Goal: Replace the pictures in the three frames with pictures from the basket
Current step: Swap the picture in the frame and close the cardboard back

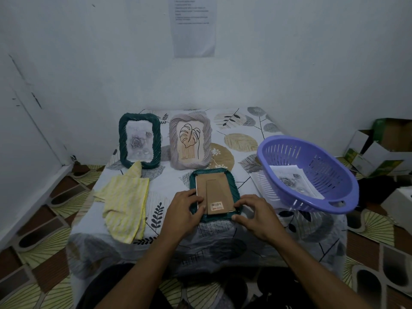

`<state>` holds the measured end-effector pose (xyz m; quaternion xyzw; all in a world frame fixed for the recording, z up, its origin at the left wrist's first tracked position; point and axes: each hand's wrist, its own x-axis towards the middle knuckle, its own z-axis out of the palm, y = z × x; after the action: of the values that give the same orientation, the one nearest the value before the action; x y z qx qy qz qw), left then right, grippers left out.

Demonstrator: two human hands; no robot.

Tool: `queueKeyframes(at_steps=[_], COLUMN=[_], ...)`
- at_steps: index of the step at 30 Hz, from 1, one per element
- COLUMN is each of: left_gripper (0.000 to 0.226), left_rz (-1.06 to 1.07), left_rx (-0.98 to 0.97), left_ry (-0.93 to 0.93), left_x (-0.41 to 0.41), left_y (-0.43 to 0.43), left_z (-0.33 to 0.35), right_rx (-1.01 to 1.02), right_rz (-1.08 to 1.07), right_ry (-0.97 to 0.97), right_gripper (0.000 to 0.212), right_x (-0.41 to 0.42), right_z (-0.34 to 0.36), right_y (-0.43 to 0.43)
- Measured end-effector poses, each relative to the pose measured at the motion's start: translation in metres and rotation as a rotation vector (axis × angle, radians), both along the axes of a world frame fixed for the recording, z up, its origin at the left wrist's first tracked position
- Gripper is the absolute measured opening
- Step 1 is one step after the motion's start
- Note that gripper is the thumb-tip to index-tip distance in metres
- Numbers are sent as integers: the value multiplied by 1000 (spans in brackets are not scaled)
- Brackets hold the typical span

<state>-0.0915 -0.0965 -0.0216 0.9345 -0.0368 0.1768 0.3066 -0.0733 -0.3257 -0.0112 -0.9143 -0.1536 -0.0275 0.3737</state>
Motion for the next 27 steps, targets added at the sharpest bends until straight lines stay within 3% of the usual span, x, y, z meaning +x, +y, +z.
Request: queueKeyframes(at_steps=[6, 12, 21, 27], left_gripper=[30, 30, 39, 38], left_rz=[8, 3, -43, 14], left_rx=[-7, -3, -5, -15], left_ry=[20, 30, 27, -16], left_x=[0, 1, -11, -26], left_y=[0, 1, 8, 5], left_z=[0, -1, 1, -1], right_rx=[53, 67, -23, -51], right_rz=[-93, -84, -57, -85], right_ry=[42, 41, -108, -84], right_gripper=[32, 24, 20, 32], right_x=[-1, -6, -13, -9], right_z=[-5, 0, 3, -1], right_y=[4, 3, 4, 13])
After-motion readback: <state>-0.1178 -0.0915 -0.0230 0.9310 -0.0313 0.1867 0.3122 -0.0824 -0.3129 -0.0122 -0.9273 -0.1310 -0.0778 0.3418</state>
